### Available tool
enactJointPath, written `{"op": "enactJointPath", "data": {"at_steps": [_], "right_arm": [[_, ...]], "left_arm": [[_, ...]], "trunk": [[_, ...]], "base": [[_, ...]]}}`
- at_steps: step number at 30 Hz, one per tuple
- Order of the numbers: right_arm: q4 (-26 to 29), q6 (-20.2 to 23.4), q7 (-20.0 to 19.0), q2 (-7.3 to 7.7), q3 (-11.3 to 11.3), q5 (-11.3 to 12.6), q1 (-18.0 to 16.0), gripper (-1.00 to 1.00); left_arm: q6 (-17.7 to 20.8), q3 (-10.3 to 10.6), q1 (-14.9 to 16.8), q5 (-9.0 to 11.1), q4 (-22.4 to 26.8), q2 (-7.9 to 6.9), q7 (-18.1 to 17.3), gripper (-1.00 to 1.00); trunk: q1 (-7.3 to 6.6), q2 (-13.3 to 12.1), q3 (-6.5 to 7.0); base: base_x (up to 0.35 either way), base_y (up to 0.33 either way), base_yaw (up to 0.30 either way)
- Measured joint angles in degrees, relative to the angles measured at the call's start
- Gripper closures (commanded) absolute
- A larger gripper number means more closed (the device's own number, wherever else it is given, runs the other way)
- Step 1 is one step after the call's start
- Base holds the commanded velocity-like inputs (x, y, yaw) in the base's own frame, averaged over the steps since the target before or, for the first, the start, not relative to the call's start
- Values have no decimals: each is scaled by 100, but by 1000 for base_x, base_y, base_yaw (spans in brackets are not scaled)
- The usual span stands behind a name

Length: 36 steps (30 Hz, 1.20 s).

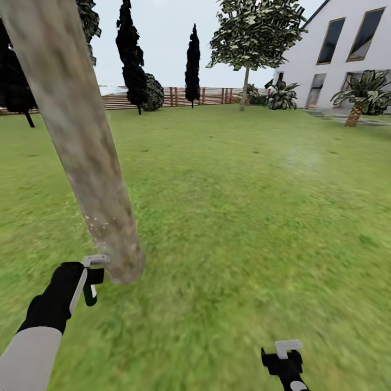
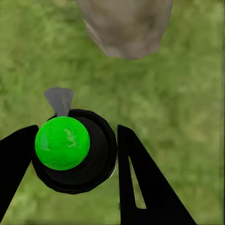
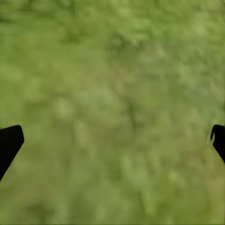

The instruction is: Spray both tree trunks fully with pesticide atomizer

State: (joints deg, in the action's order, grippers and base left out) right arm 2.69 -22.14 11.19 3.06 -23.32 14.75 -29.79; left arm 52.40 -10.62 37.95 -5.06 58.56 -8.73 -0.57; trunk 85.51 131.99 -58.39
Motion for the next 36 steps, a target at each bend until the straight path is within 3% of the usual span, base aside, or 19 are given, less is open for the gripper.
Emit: {"op": "enactJointPath", "data": {"at_steps": [20,36], "right_arm": [[-4,-1,1,9,0,-1,1,-100],[-1,-1,0,0,0,-1,-1,-100]], "left_arm": [[-5,1,-1,2,6,54,-9,100],[-5,0,0,1,9,53,0,100]], "trunk": [[1,0,0],[2,0,0]], "base": [[194,-217,7],[59,-269,269]]}}
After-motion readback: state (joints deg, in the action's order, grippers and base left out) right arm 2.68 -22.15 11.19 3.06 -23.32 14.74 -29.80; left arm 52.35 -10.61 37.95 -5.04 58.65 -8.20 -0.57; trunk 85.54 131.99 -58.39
